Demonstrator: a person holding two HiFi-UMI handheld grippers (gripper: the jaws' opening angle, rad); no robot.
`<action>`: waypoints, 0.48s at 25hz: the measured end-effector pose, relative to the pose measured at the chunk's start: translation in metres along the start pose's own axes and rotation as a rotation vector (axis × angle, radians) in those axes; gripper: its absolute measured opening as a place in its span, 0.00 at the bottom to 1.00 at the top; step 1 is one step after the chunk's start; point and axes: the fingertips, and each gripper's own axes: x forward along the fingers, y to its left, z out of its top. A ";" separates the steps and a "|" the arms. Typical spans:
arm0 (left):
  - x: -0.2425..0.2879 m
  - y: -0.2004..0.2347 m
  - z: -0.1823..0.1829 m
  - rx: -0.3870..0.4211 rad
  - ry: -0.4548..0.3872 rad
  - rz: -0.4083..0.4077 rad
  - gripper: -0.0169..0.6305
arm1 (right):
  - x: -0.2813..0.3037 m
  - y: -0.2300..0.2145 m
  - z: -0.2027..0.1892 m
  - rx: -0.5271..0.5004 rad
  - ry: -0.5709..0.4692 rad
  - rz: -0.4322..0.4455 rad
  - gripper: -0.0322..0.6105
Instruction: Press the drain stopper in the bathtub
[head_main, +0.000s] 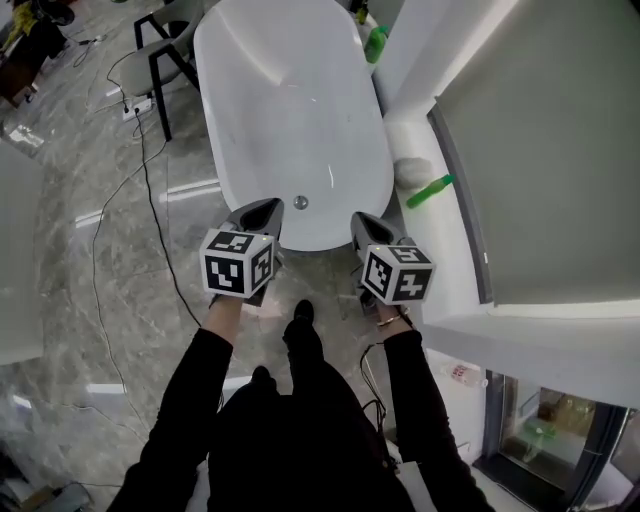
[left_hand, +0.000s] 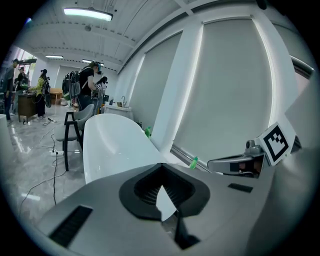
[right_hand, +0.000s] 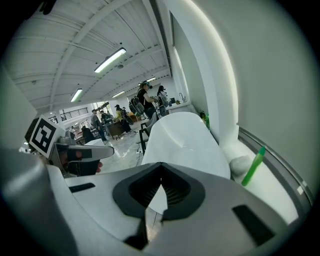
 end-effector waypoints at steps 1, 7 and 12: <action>0.007 0.002 0.000 -0.006 0.006 0.006 0.03 | 0.004 -0.006 0.001 0.004 0.007 0.001 0.05; 0.050 0.010 0.008 -0.025 0.038 0.033 0.03 | 0.028 -0.037 0.012 0.014 0.043 0.020 0.05; 0.078 0.013 0.011 -0.024 0.058 0.054 0.03 | 0.047 -0.059 0.019 0.018 0.069 0.034 0.05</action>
